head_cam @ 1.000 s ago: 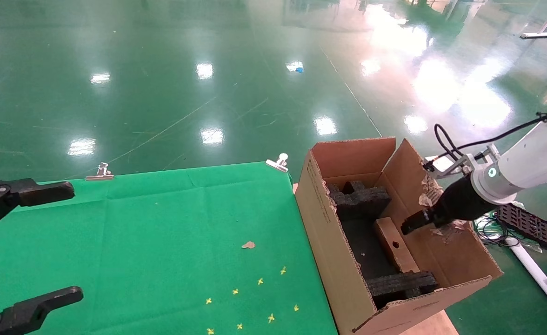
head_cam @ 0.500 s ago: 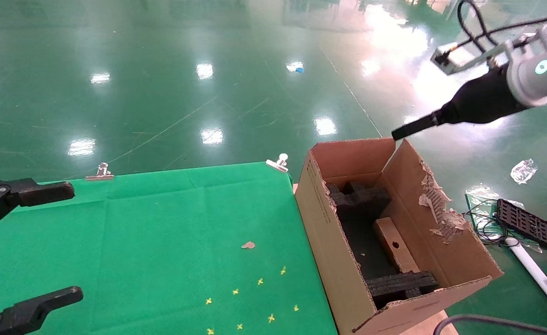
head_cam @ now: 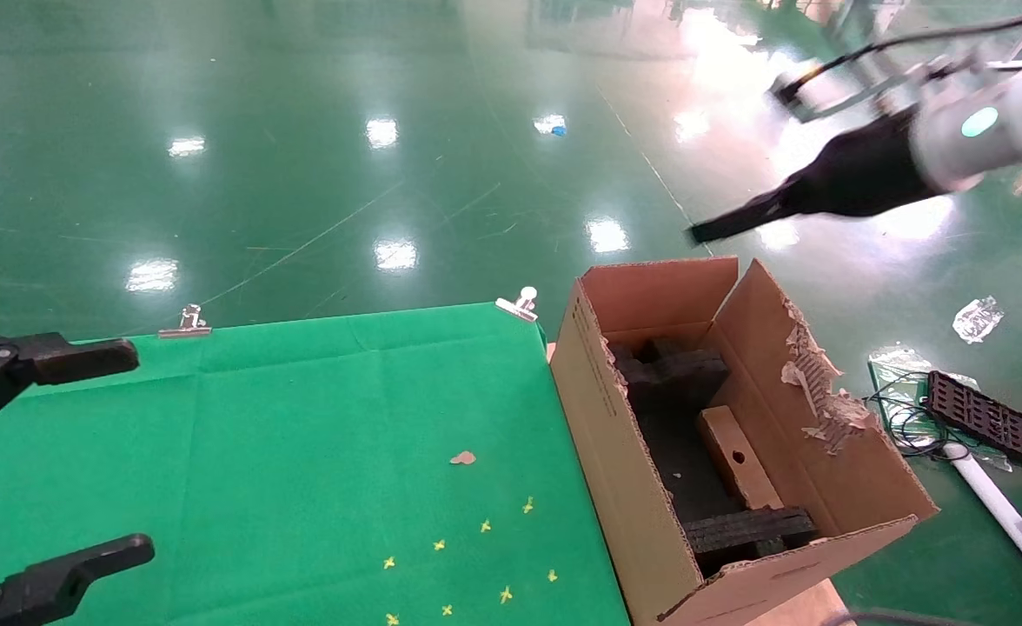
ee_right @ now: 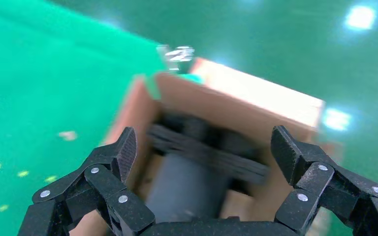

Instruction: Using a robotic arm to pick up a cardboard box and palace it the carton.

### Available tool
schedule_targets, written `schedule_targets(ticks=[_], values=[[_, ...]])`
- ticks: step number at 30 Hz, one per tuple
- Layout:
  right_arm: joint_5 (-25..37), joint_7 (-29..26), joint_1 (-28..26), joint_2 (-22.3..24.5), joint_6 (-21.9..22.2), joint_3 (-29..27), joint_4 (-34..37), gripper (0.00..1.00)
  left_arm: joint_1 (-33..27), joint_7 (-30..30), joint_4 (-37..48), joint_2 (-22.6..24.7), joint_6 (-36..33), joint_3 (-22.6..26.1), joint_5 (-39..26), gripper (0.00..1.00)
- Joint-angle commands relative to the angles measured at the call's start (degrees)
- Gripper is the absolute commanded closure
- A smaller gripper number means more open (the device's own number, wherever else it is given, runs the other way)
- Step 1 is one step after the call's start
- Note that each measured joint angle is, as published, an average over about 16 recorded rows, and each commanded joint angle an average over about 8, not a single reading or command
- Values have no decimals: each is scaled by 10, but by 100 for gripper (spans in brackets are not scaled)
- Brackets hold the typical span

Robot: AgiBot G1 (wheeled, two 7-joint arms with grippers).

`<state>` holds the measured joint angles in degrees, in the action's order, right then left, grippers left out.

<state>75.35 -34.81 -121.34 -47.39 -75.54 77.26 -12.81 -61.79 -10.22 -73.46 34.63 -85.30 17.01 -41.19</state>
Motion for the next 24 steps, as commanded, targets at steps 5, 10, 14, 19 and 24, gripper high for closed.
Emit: schedule_targets(ticks=[5, 10, 14, 19, 24], values=[[-35, 25, 61, 13, -11, -64, -63, 0, 0, 0, 0, 0, 0, 0, 0, 0], [-66, 47, 117, 24, -20, -120, -119, 0, 0, 0, 0, 0, 0, 0, 0, 0], [-91, 65, 161, 34, -28, -166, -165, 0, 0, 0, 0, 0, 0, 1, 0, 0], [-122, 88, 217, 45, -37, -223, -221, 0, 0, 0, 0, 0, 0, 1, 0, 0], [-153, 110, 272, 56, -46, -279, -277, 0, 0, 0, 0, 0, 0, 1, 0, 0]])
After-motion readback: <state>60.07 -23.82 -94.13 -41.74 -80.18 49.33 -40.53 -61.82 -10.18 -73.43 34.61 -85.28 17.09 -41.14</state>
